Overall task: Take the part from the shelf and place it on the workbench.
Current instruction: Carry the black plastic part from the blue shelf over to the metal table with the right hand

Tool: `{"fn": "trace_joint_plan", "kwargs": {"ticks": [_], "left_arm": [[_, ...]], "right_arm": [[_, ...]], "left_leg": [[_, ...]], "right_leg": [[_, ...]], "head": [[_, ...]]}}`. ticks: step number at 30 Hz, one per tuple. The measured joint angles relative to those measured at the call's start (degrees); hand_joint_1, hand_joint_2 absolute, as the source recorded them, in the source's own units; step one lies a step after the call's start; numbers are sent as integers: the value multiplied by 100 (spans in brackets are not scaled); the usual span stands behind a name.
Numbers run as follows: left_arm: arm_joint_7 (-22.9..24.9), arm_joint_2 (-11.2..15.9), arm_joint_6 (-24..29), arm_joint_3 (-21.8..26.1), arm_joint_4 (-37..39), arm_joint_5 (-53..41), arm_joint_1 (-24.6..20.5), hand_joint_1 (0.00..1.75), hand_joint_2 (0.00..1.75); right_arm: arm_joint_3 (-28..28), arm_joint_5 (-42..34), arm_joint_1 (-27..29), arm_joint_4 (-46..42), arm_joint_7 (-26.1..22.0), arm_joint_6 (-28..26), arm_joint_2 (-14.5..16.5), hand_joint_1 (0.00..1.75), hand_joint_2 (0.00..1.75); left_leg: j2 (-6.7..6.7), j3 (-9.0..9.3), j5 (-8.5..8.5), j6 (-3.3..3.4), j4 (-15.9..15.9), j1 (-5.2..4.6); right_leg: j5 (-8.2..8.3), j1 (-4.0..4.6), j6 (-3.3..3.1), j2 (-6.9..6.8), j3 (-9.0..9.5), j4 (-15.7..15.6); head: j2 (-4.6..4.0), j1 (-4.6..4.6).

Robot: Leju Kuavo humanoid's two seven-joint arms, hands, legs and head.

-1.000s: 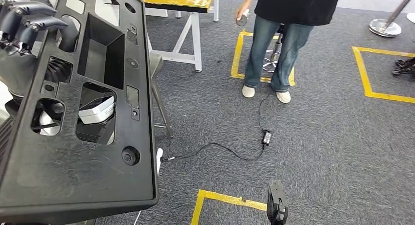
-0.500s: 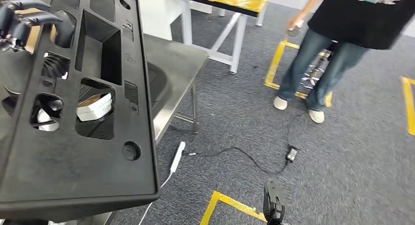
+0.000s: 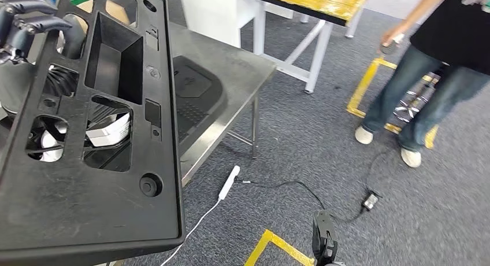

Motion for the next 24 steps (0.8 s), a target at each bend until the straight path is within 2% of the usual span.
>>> {"fn": "trace_joint_plan", "kwargs": {"ticks": [1,2,3,4,6,7,8,10,11,12,14,15,16,17,18,19,21,23,24], "left_arm": [[0,0,0,-4,1,-3,10,175,175],[0,1,0,-5,2,-7,17,175,175],[0,1,0,-6,3,-10,20,175,175],[0,2,0,-6,3,-11,18,175,175],[0,1,0,-7,2,-13,7,175,175],[1,-1,0,-7,1,-10,2,175,175],[1,-2,0,-7,1,-7,-2,175,175],[2,0,0,-7,1,-1,-3,175,175],[1,1,0,-6,-1,1,-7,175,175],[2,-3,0,-5,-1,3,-12,175,175],[2,-18,0,-4,-1,6,-19,175,175],[2,-27,-1,-4,1,7,-17,175,175],[1,-33,-2,-4,5,9,-12,175,175],[0,-37,-3,-5,10,15,-8,175,175],[0,-39,-4,-6,16,27,-4,175,175],[0,-40,-4,-6,20,41,-3,175,175],[0,-45,-4,-5,23,64,-4,175,175],[-1,-50,-3,-5,23,73,-11,175,175],[-2,-51,-2,-7,23,75,-13,175,175]], "right_arm": [[3,1,9,1,3,1,-3,0,0],[5,1,11,1,7,1,-5,0,0],[7,2,8,2,9,1,-5,0,0],[9,2,1,2,10,2,-3,0,0],[11,2,-15,1,10,4,-1,0,0],[12,2,-21,1,10,5,-1,0,0],[12,1,-26,1,10,5,-2,0,0],[12,-2,-36,1,11,5,-3,0,0],[12,-8,-43,0,11,4,-5,0,0],[12,-19,-50,-1,9,-2,-7,0,0],[12,-62,-54,1,4,-22,-12,0,0],[12,-86,-46,3,3,-34,-13,0,0],[12,-109,-38,7,5,-41,-14,0,0],[12,-125,-31,10,8,-46,-15,0,0],[12,-135,-28,13,10,-48,-17,0,0],[12,-143,-30,14,10,-47,-18,0,0],[12,-156,-39,14,6,-46,-21,0,0],[12,-168,-44,14,1,-45,-16,0,0],[12,-175,-45,15,0,-44,-10,0,0]], "left_leg": [[60,-127,-102,-8,288,6],[89,-161,-107,-8,391,9],[117,-72,-11,-3,265,12],[166,120,146,8,-51,13],[430,570,379,52,-824,-23],[516,696,422,79,-1051,-47],[555,746,426,108,-1162,-73],[399,727,459,170,-1179,-77],[327,724,479,201,-1195,-61],[270,725,502,236,-1211,-39],[166,718,533,282,-1226,-9],[116,708,542,296,-1225,-7],[57,700,545,300,-1225,-9],[4,694,549,304,-1224,-11],[-40,693,551,304,-1223,-12],[-73,694,554,301,-1222,-12],[-123,696,560,282,-1219,-19],[-150,678,564,260,-1210,-39],[-154,668,565,263,-1205,-51]], "right_leg": [[-4,10,-5,-91,0,1],[-9,16,-9,-181,1,2],[-13,17,-11,-269,6,2],[-19,19,-12,-347,17,2],[-42,53,8,-491,45,4],[-54,76,25,-554,56,6],[-62,97,49,-619,65,4],[-74,103,95,-718,67,-1],[-104,91,123,-654,48,37],[-177,80,138,-511,-12,164],[-436,60,134,-143,-293,747],[-580,57,123,-42,-489,1138],[-676,56,127,-1,-662,1458],[-701,56,145,14,-764,1617],[-634,54,178,20,-755,1545],[-498,51,217,24,-641,1272],[-176,49,257,48,-253,444],[-15,54,218,68,-29,-7],[-1,60,195,70,-18,-31]], "head": [[0,1],[0,-2],[0,-2],[0,-3],[0,1],[0,9],[0,18],[0,31],[0,36],[0,39],[0,63],[0,71],[0,78],[0,79],[0,78],[0,79],[0,77],[0,72],[0,69]]}}
